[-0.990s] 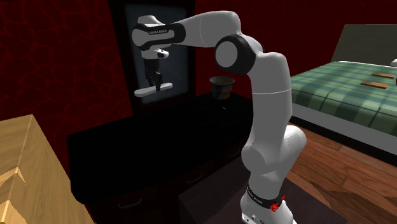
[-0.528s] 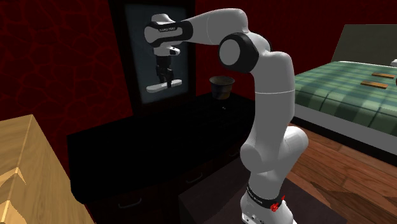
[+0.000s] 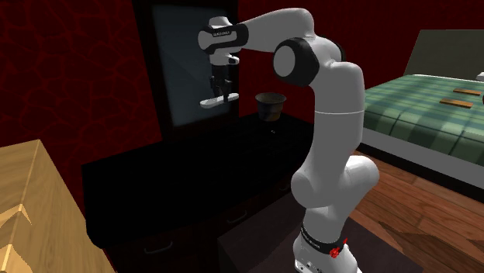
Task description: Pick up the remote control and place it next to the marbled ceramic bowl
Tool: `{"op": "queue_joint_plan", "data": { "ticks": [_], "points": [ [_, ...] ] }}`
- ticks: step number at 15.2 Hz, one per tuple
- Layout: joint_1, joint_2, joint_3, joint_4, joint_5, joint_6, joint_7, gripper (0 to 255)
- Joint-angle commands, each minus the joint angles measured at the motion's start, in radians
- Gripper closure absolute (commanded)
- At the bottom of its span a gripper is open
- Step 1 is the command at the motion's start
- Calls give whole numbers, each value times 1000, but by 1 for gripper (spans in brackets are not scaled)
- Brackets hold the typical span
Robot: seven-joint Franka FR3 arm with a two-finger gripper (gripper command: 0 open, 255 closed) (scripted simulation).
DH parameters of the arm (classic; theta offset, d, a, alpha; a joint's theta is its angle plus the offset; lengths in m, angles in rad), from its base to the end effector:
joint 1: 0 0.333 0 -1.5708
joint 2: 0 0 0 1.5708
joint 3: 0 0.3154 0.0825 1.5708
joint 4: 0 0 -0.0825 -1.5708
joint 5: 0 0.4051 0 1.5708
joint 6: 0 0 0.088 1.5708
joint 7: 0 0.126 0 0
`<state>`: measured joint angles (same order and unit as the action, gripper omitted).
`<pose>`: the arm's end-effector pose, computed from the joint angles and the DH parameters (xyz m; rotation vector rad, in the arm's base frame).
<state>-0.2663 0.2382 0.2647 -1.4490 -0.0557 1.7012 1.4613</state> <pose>0.6545 -0.0245 0.5348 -2.3221 2.0867 -0.0192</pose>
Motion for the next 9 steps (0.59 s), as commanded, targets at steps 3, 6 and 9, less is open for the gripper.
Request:
{"op": "queue_joint_plan", "data": {
  "ticks": [3,6,9],
  "points": [
    [-56,13,-33,15,7,-1,-92,255],
    [-95,31,-57,43,10,-10,-155,255],
    [-133,60,-79,85,12,-24,-217,255]
  ]
}}
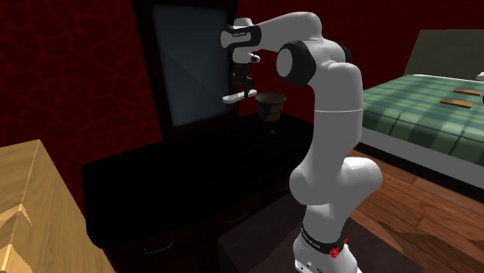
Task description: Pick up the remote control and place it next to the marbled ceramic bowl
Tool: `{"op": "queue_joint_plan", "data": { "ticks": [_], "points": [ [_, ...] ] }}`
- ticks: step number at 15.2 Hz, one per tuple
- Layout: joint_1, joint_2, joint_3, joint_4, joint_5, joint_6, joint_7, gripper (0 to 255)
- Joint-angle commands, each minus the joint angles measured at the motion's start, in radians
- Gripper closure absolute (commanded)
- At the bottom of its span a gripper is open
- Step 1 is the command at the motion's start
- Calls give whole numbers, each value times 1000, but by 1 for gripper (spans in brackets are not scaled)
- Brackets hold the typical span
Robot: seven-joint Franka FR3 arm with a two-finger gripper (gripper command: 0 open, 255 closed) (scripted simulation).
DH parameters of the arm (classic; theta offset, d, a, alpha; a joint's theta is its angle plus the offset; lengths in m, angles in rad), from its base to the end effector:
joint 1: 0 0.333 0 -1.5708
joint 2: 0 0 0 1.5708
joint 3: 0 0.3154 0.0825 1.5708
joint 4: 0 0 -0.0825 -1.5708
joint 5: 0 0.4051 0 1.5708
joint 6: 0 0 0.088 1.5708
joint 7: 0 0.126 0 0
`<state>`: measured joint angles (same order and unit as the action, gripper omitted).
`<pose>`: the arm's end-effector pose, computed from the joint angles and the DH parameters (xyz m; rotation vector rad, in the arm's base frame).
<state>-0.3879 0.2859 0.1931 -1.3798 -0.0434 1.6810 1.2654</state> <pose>0.6513 -0.1499 0.5343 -2.3220 2.0865 -0.0188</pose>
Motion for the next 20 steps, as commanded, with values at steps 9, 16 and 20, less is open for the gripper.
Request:
{"op": "queue_joint_plan", "data": {
  "ticks": [9,16,20],
  "points": [
    [-115,156,-62,235,2,-79,-186,255],
    [-121,132,-62,103,5,29,-187,255],
    [-123,127,-63,41,5,86,-187,255]
  ]
}}
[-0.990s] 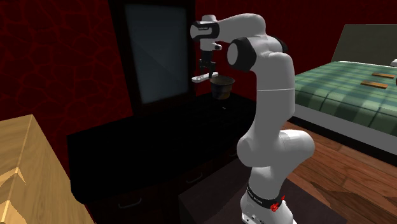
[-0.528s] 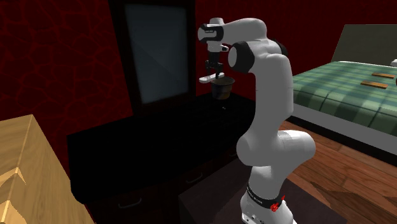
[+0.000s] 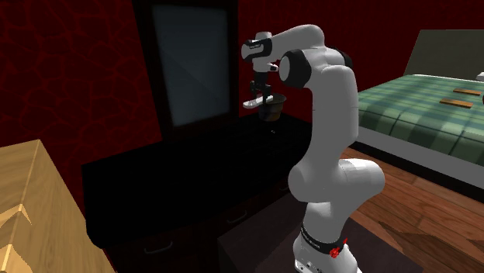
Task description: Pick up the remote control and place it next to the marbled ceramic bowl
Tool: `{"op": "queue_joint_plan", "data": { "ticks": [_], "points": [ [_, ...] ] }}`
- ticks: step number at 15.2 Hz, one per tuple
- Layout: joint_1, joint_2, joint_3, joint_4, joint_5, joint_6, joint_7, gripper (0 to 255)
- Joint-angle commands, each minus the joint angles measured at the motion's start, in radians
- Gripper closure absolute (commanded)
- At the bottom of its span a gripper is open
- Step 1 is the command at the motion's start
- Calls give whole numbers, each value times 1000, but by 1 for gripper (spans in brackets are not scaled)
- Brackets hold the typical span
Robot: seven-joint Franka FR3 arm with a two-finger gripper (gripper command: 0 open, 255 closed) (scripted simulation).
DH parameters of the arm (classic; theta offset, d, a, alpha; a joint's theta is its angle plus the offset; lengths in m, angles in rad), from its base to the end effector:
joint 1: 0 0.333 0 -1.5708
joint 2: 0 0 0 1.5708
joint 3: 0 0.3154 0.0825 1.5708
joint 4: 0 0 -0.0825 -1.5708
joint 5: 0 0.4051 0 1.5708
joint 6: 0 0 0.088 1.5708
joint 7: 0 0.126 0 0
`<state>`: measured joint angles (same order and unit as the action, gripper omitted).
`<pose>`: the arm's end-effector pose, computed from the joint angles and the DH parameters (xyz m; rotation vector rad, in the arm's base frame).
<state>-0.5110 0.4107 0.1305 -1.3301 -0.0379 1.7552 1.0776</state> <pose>0.6465 -0.2793 0.4791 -2.3235 2.0849 -0.0183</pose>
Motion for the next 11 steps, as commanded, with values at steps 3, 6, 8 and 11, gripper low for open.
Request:
{"op": "queue_joint_plan", "data": {
  "ticks": [3,6,8,11],
  "points": [
    [-1,1,0,-50,0,52,0,255],
    [-2,3,-1,-88,-1,92,1,255],
    [-3,5,-1,-111,-1,117,1,255],
    [-3,11,-2,-144,-2,155,1,255]
  ]
}}
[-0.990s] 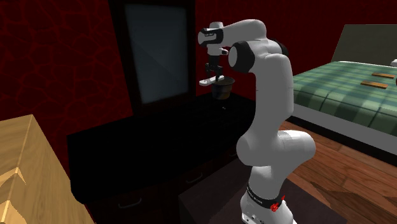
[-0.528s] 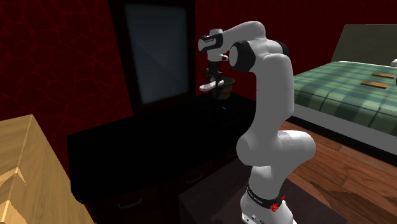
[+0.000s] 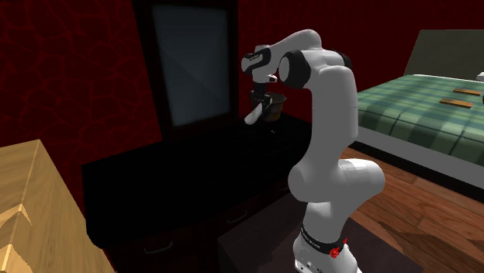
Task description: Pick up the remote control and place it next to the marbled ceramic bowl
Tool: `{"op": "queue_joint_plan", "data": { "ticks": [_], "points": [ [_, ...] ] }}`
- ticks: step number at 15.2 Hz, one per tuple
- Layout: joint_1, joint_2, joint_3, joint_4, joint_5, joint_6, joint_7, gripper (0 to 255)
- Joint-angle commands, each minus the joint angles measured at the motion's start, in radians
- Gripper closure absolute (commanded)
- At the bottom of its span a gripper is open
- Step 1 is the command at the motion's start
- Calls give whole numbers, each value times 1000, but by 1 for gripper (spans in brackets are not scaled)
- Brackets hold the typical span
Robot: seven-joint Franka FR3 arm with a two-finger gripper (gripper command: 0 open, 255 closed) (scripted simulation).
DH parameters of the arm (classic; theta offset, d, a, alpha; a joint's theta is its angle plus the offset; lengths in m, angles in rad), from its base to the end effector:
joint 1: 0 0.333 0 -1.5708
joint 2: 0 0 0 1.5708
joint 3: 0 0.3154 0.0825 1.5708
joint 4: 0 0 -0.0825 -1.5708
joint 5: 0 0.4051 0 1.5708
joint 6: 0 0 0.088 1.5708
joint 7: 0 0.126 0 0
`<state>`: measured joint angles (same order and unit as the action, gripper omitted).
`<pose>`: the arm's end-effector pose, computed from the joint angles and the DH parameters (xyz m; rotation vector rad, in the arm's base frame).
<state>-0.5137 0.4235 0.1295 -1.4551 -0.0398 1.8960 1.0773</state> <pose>0.6481 -0.2796 0.4200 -2.3240 2.0820 -0.0227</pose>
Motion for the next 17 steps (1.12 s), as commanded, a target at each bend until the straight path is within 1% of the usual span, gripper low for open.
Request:
{"op": "queue_joint_plan", "data": {
  "ticks": [1,17],
  "points": [
    [-1,0,-1,-29,-1,27,2,255],
    [0,67,-6,-156,-11,220,7,255]
  ]
}}
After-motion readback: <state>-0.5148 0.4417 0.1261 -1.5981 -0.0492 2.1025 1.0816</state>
